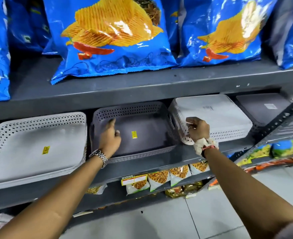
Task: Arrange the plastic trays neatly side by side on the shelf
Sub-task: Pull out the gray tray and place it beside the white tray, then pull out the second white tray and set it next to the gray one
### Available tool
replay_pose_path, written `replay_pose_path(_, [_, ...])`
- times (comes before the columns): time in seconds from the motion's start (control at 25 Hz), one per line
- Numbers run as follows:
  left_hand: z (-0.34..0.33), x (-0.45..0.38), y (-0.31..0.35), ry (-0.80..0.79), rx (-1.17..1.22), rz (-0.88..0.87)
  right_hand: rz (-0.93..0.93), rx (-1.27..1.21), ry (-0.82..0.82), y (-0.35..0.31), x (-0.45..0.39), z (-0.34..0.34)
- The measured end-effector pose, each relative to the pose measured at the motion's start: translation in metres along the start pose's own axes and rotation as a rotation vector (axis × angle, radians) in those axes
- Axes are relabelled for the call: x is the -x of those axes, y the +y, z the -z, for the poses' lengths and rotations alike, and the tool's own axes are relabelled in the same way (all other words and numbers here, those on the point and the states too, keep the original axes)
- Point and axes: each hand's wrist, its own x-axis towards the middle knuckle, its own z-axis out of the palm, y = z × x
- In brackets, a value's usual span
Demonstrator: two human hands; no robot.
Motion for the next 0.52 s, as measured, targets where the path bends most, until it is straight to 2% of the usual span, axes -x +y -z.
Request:
replay_pose_path(0.16, [-0.057,0.008,0.054,-0.256,0.308,-0.014,-0.028,0.004,0.11,0.037,-0.001,0.063])
replay_pose_path(0.28, [-0.095,0.017,0.106,-0.43,0.544,0.077,-0.121,0.067,0.179,0.072,-0.017,0.109])
replay_pose_path(0.4, [-0.137,0.018,0.151,-0.482,0.576,0.111,-0.227,0.0,0.128,0.104,-0.044,0.139])
replay_pose_path(0.52, [-0.168,0.013,0.182,-0.444,0.529,0.196,-0.29,-0.023,0.033,0.127,-0.077,0.155])
